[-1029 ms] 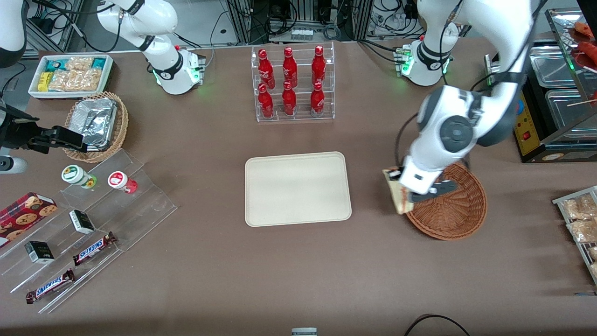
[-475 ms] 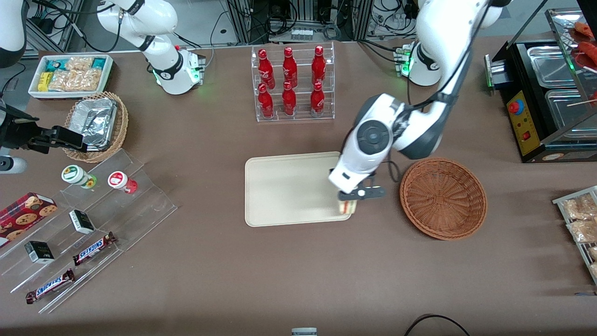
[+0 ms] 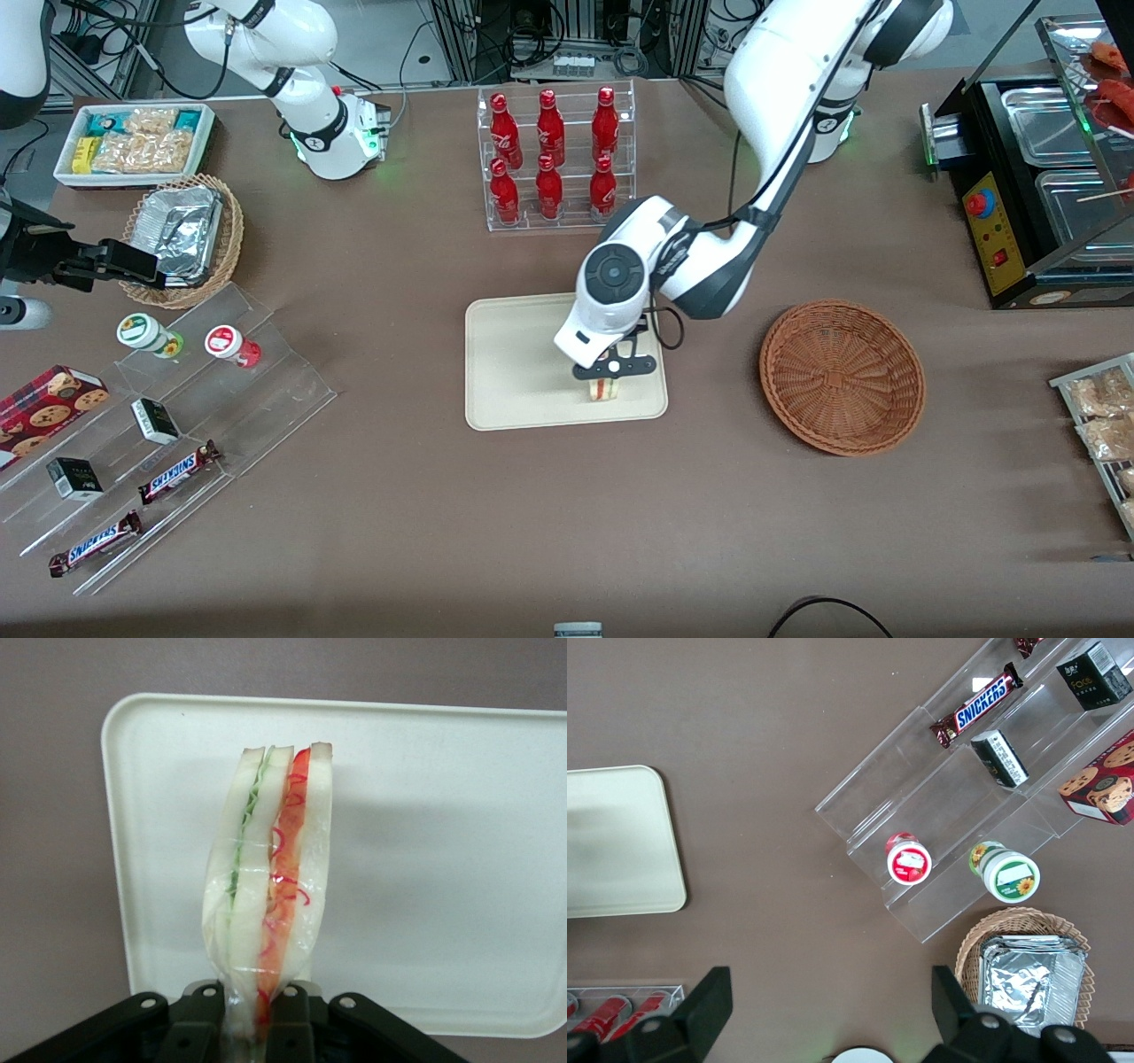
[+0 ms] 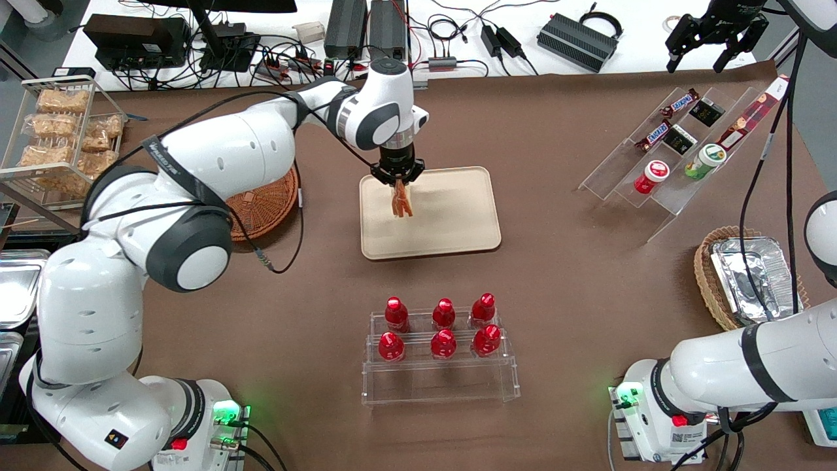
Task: Place sandwich from basket to tray
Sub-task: 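Lower the sandwich onto the tray and open the left gripper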
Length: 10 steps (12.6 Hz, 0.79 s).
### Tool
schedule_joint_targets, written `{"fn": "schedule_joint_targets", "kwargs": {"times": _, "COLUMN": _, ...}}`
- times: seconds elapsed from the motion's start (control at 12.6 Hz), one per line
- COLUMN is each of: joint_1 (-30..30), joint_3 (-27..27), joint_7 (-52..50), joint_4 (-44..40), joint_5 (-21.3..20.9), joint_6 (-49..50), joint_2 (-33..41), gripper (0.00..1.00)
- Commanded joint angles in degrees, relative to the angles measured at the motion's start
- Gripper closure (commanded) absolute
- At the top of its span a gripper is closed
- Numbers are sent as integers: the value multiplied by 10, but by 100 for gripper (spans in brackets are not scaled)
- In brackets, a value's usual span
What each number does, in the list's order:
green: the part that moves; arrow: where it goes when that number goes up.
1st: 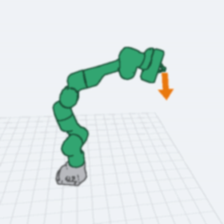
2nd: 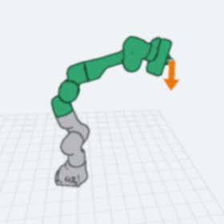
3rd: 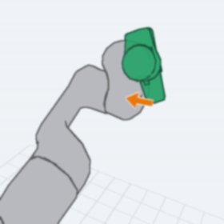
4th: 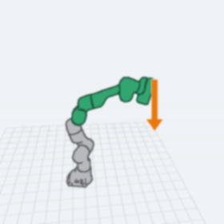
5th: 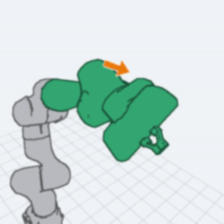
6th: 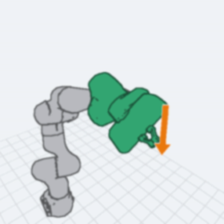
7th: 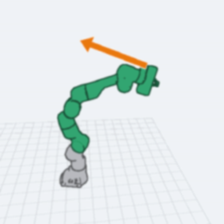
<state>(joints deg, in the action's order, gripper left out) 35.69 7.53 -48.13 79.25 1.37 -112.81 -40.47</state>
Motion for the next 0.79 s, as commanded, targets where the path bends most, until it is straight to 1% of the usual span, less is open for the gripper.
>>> {"fn": "schedule_joint_targets", "kwargs": {"times": 0.0, "joint_1": 28, "joint_3": -9, "joint_7": -52, "joint_4": -86, "joint_5": -1, "joint_6": 42, "joint_2": -57, "gripper": 100}}
{"fn": "schedule_joint_targets", "kwargs": {"times": 0.16, "joint_1": 40, "joint_3": -10, "joint_7": -71, "joint_4": -100, "joint_5": -3, "joint_6": 43, "joint_2": -74, "gripper": 100}}
{"fn": "schedule_joint_targets", "kwargs": {"times": 0.24, "joint_1": 49, "joint_3": -11, "joint_7": -75, "joint_4": -104, "joint_5": -11, "joint_6": 43, "joint_2": -80, "gripper": 100}}
{"fn": "schedule_joint_targets", "kwargs": {"times": 0.47, "joint_1": 58, "joint_3": -11, "joint_7": -95, "joint_4": -107, "joint_5": -49, "joint_6": 38, "joint_2": -89, "gripper": 100}}
{"fn": "schedule_joint_targets", "kwargs": {"times": 0.71, "joint_1": 58, "joint_3": -11, "joint_7": -98, "joint_4": -107, "joint_5": -49, "joint_6": 38, "joint_2": -87, "gripper": 100}}
